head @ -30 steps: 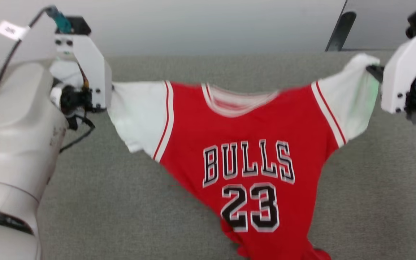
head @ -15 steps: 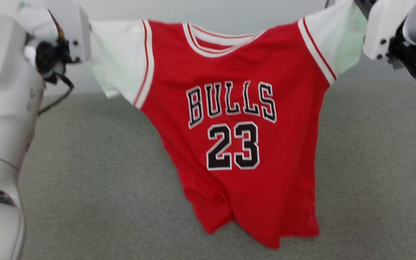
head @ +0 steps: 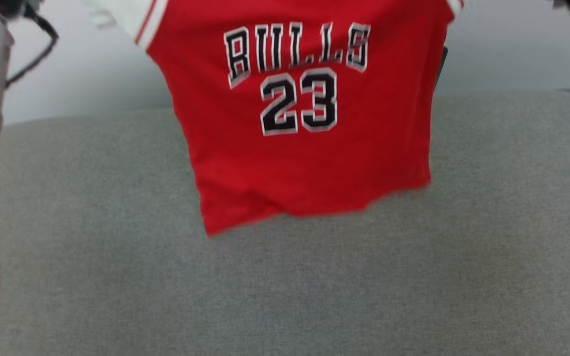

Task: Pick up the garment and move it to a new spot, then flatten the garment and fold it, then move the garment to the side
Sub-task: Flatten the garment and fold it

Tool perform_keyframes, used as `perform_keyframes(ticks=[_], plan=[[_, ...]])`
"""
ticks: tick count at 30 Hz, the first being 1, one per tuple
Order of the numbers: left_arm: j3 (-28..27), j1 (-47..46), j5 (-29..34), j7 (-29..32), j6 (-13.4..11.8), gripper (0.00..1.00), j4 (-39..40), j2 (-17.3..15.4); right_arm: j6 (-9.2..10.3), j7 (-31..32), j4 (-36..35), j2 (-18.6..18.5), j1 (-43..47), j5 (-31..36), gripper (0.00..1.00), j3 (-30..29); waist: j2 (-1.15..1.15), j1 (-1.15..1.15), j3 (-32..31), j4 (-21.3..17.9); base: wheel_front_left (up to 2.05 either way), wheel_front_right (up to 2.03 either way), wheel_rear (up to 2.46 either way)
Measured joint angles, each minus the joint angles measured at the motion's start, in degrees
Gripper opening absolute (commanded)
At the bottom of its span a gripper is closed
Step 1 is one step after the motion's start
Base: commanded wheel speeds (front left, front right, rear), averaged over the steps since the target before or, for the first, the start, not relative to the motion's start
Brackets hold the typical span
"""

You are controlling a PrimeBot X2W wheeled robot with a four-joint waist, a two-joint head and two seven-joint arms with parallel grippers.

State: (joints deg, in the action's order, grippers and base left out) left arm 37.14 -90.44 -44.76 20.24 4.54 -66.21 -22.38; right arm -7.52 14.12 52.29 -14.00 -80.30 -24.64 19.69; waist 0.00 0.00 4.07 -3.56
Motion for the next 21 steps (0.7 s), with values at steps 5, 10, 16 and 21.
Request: perform_keyframes(ticks=[5,10,16,21], plan=[[-1.5,-4.0,-0.4,-4.5,-0.6,0.00,-0.8,0.4,0.00,-6.7,3.7,-0.3,-5.1,2.3,0.00,-0.4,0.00,0.00,3.1,0.2,0.00,0.00,0.00],[-2.0,-11.4,0.4,-11.9,-0.6,0.00,0.2,0.8,0.00,-14.8,6.4,-0.8,-12.1,5.6,0.00,-1.0,0.00,0.00,7.9,0.6,0.00,0.00,0.00],[-2.2,-18.9,1.6,-18.9,-0.4,0.00,-0.2,2.1,0.00,-24.7,11.6,-2.0,-19.1,11.2,0.00,-5.3,0.00,0.00,15.3,1.3,0.00,0.00,0.00],[-2.3,-24.2,1.9,-22.7,-0.2,0.00,-1.3,3.0,0.00,-28.5,13.4,-2.4,-23.2,16.9,0.00,-10.3,0.00,0.00,21.7,2.2,0.00,0.00,0.00]])
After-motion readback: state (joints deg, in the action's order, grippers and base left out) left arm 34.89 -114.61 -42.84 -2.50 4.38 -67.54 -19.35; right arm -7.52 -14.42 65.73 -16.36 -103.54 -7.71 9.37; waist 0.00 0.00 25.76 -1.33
